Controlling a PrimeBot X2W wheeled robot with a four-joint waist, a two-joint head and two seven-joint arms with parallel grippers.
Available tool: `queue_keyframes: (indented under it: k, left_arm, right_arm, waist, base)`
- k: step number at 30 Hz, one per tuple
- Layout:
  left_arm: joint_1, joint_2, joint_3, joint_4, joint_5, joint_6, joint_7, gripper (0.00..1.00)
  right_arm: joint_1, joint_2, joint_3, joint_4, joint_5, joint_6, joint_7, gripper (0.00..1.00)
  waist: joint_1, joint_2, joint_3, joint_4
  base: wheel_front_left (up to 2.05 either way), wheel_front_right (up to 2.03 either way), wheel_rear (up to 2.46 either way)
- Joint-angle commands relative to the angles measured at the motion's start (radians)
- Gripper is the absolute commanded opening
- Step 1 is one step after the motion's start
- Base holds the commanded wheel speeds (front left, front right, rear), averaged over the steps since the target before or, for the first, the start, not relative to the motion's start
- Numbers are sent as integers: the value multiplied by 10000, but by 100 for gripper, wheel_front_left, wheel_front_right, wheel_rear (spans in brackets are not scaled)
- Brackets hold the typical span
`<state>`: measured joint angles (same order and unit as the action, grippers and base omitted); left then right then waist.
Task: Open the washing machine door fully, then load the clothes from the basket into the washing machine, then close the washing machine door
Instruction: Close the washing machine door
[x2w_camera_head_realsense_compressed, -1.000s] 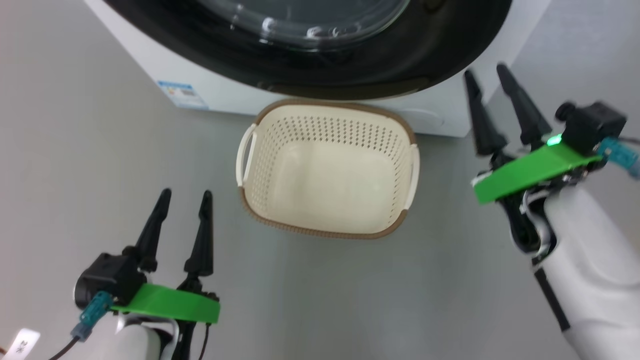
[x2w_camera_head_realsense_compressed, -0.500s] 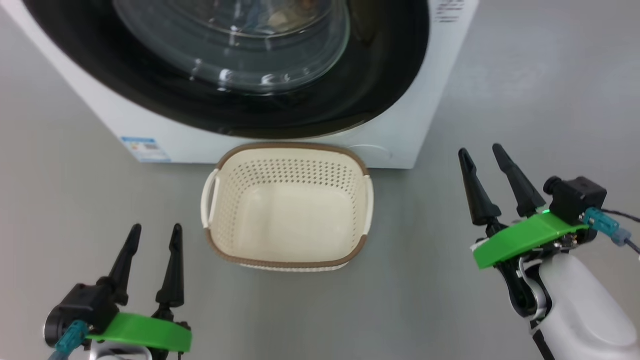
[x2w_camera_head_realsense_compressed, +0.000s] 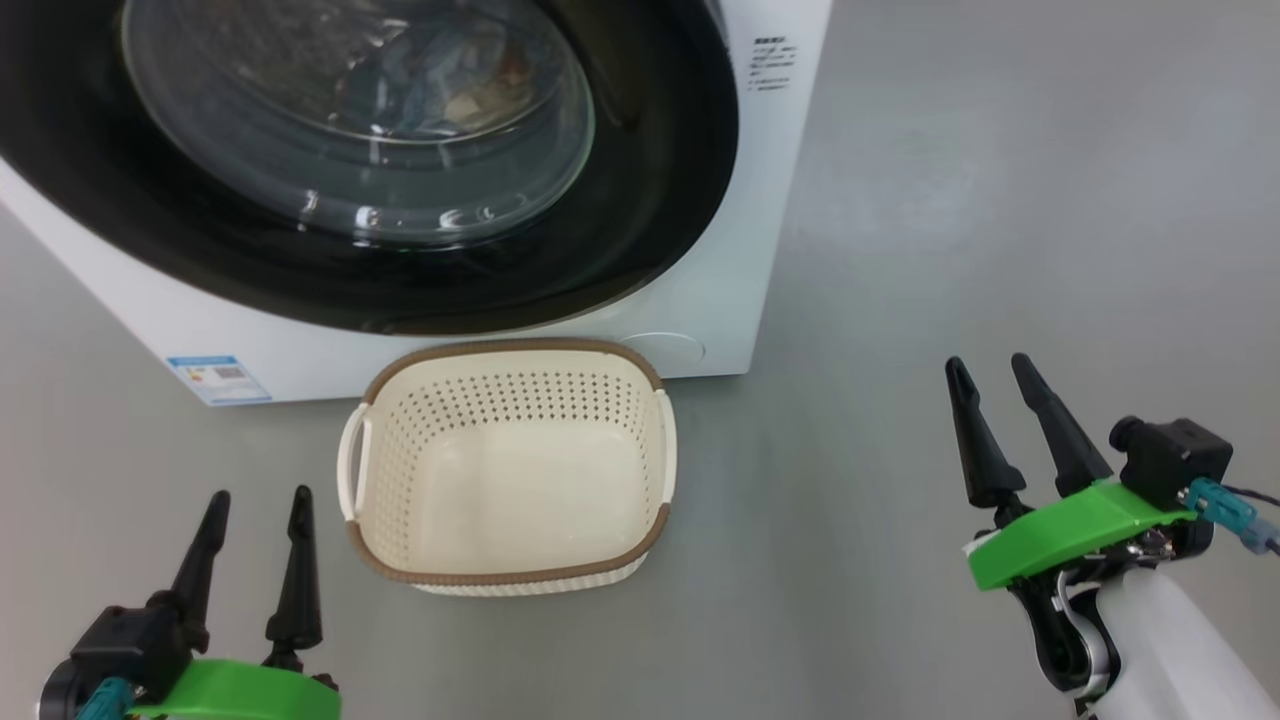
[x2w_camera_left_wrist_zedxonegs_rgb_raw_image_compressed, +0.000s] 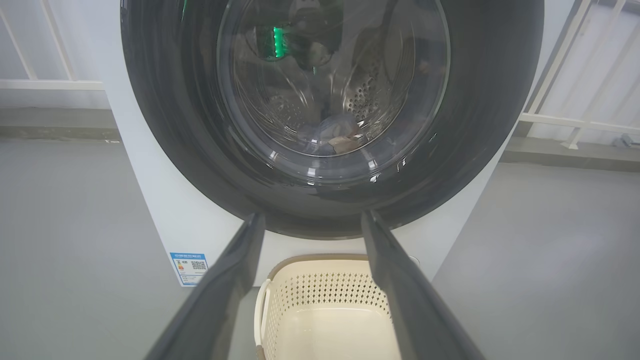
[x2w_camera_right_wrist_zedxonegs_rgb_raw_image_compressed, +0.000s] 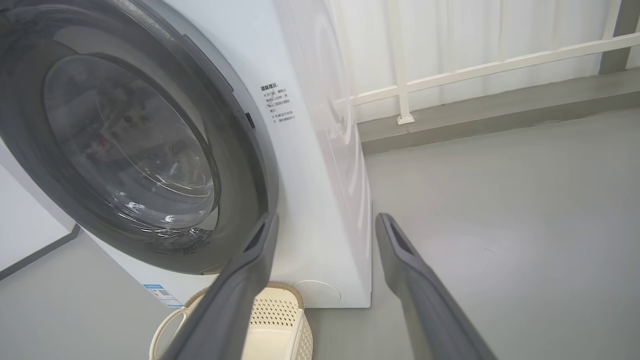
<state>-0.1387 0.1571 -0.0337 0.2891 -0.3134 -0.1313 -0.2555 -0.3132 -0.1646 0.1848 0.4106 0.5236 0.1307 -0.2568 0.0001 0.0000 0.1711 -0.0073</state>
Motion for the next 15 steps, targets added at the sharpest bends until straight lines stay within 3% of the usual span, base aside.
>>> queue_keyframes:
  k: [1,15]
  left_arm:
    - [3,266,398,-163,140,6,-63,100]
    - [547,308,792,-353,182,6,-63,100]
  right_arm:
    - [183,-25,84,-260,-135,0,-49,100]
    - [1062,-64,-387,-387,-207,0,-49,100]
  waist:
    - [-1,0,-156,-201]
    - [-1,0,-526,-652]
  base:
    - [0,0,0]
    - [0,0,0]
